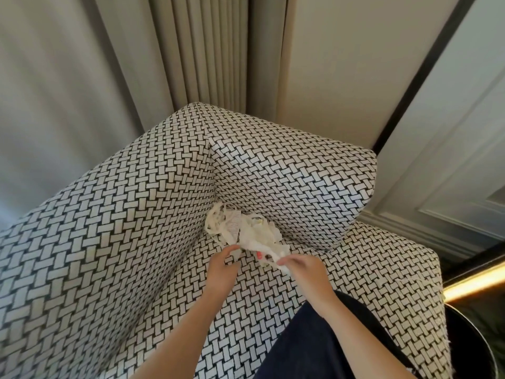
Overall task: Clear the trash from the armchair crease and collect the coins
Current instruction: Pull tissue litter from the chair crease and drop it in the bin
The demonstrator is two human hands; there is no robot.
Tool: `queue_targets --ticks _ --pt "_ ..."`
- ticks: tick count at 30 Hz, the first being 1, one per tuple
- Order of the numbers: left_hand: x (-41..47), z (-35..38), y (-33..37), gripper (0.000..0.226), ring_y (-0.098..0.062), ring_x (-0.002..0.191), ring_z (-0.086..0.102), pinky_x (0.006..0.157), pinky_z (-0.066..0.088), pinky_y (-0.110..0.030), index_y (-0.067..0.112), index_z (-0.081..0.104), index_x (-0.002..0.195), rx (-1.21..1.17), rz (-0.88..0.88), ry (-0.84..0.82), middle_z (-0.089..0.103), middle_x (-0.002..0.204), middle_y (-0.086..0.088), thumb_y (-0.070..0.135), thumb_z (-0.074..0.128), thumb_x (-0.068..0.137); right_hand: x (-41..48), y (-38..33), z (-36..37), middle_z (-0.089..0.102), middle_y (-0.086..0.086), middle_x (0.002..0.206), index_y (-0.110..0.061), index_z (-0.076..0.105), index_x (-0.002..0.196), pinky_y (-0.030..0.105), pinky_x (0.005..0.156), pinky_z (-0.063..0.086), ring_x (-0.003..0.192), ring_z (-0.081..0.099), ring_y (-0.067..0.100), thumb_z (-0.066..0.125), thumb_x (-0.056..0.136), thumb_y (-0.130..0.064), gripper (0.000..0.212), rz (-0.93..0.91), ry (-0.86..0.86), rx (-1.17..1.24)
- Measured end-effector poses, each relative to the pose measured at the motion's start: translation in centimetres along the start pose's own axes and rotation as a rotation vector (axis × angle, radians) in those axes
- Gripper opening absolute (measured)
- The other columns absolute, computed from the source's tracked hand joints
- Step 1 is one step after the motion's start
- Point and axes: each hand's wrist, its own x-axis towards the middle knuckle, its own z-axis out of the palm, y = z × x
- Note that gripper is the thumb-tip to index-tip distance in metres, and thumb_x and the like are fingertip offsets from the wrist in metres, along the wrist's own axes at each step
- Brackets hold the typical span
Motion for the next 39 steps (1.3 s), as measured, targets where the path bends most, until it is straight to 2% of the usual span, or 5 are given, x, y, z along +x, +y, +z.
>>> queue_targets --ticks 6,18,22,31,39 --pt "1.2 1.4 1.5 0.047 -0.021 0.125 0.040 0.100 0.043 -0.026 0.035 0.049 0.124 0.069 0.114 -0.139 0.027 0.145 -0.004 0.010 0.061 0.086 0.3 0.4 -2.2 0.054 0.000 0.056 -0.012 0.072 0.075 0.014 0.038 0.022 0.040 0.029 0.002 0.058 0.087 -0.009 0.019 -0.072 0.284 0.147" --pt "2.7 3.3 3.9 0.083 -0.027 0.144 0.008 0.065 0.047 -0.002 0.046 0.003 0.145 0.297 0.130 -0.297 -0.007 0.157 -0.009 0.014 0.056 0.090 0.2 1.0 -1.6 0.049 0.001 0.056 -0.003 0.060 0.070 0.011 0.039 0.026 0.040 0.031 0.001 0.067 0.085 -0.016 0.020 -0.154 0.476 0.222" --pt "3.0 3.3 3.1 0.060 -0.010 0.075 0.054 0.059 0.047 -0.018 0.020 0.025 0.146 0.446 0.039 -0.287 0.041 0.137 -0.010 0.016 0.049 0.091 0.4 1.2 -1.7 0.048 -0.002 0.054 -0.002 0.059 0.070 0.012 0.037 0.024 0.039 0.030 0.002 0.067 0.084 -0.014 0.020 -0.143 0.453 0.233" --pt "2.8 2.8 2.2 0.055 -0.006 0.058 0.049 0.040 0.038 -0.012 0.015 0.033 0.136 0.285 -0.035 -0.123 0.057 0.085 0.002 0.005 0.054 0.086 0.4 1.2 -1.8 0.052 -0.004 0.056 -0.004 0.059 0.069 0.012 0.039 0.025 0.041 0.032 0.001 0.066 0.083 -0.009 0.017 -0.129 0.432 0.255" --pt "2.9 2.9 2.9 0.076 -0.006 0.051 0.043 0.041 0.038 -0.014 0.032 0.020 0.146 0.306 0.025 -0.175 0.056 0.124 -0.016 0.003 0.053 0.084 0.5 1.3 -1.9 0.048 -0.010 0.050 -0.007 0.058 0.065 0.012 0.039 0.027 0.041 0.033 0.001 0.066 0.084 -0.011 0.020 -0.120 0.441 0.264"
